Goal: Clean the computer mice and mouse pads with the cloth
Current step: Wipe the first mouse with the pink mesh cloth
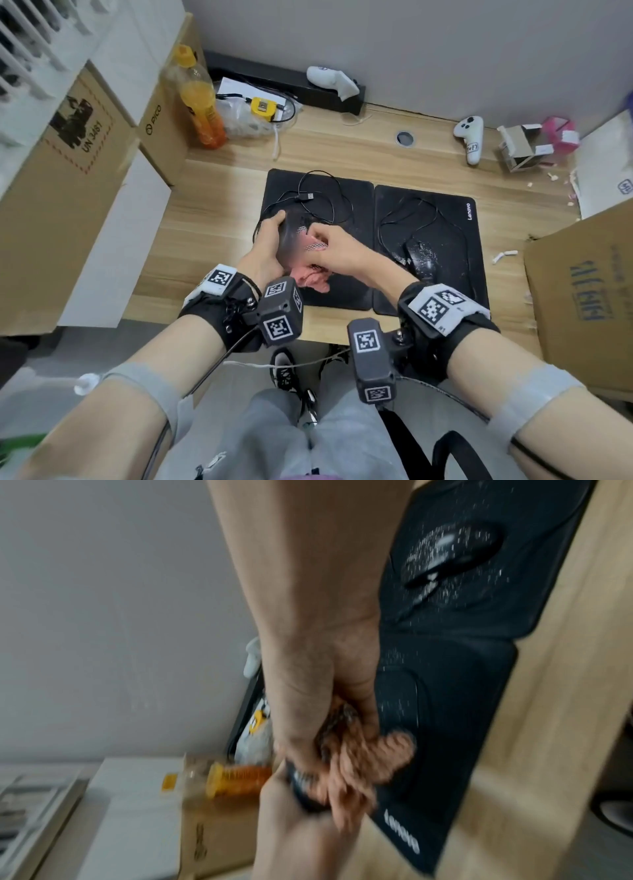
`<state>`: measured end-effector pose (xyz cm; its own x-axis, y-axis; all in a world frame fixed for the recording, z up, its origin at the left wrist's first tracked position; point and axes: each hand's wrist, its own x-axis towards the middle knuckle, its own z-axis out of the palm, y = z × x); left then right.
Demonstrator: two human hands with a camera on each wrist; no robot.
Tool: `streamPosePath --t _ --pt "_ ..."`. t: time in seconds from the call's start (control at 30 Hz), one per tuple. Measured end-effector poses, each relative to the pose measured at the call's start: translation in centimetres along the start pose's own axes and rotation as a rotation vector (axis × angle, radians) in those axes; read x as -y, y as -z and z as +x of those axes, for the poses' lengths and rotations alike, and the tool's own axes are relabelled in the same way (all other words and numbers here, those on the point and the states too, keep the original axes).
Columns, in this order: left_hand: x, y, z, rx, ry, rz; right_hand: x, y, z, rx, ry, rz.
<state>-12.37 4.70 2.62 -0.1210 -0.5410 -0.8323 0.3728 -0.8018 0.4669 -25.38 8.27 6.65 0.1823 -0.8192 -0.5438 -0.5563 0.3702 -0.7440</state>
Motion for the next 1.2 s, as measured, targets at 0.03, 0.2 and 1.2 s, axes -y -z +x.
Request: streamPosePath --t 0.03,0.2,1.2 --pt "0.0 -0.1 0.1 0.051 0.0 0.025 -0.2 0.9 -0.2 0.035 0.005 0.018" --pt "0.0 -1.1 -0.9 0.223 -0.028 0.097 -1.7 4.9 0.1 -0.236 -0.075 0.207" --pt "-0.9 0.7 0.6 0.042 0.055 0.109 -1.0 1.5 0.8 -0.014 0.061 0.118"
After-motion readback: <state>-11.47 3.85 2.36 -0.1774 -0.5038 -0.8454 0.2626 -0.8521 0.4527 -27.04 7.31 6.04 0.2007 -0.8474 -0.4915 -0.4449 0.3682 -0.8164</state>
